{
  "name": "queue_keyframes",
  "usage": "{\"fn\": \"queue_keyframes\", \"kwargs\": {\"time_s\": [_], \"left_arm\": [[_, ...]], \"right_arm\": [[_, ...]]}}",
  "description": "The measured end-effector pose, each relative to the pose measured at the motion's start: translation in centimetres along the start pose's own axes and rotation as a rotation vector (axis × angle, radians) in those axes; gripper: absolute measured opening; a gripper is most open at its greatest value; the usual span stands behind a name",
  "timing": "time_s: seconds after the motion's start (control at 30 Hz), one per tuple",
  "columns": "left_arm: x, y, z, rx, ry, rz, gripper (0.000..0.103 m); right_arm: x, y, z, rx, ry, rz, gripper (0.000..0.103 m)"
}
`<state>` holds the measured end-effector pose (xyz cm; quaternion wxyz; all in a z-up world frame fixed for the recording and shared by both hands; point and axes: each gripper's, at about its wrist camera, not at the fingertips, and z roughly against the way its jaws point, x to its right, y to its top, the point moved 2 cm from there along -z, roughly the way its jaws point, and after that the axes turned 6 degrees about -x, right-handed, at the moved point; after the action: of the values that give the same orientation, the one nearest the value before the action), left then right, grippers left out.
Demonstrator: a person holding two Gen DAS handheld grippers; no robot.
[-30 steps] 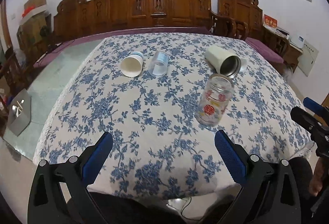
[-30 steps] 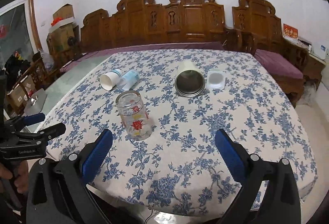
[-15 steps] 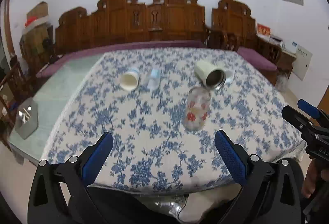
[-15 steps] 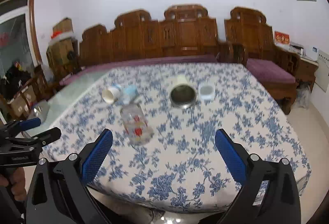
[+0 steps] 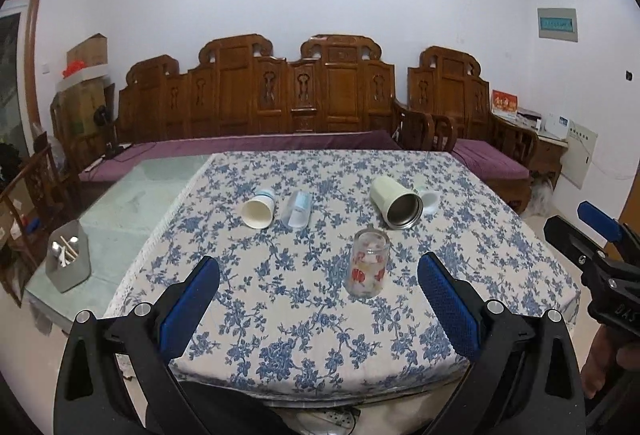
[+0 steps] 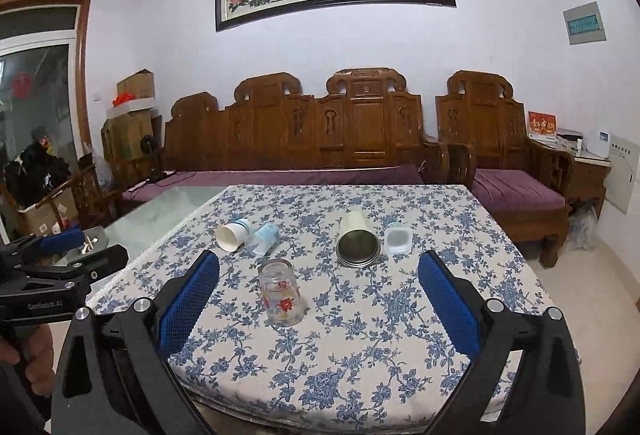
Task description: Flip cup upside down
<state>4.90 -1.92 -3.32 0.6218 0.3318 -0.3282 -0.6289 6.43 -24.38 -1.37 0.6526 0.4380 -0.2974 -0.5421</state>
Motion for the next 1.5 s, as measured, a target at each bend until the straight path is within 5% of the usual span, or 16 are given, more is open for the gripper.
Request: {"fn": "queue_keyframes", "kwargs": {"time_s": [1.5], "left_arm": [[0.12, -0.15, 0.70, 0.034, -0.009, 0.004, 0.095]], "right_arm": [[0.16, 0.08, 0.22, 0.001, -0.013, -0.014, 0.100]]}}
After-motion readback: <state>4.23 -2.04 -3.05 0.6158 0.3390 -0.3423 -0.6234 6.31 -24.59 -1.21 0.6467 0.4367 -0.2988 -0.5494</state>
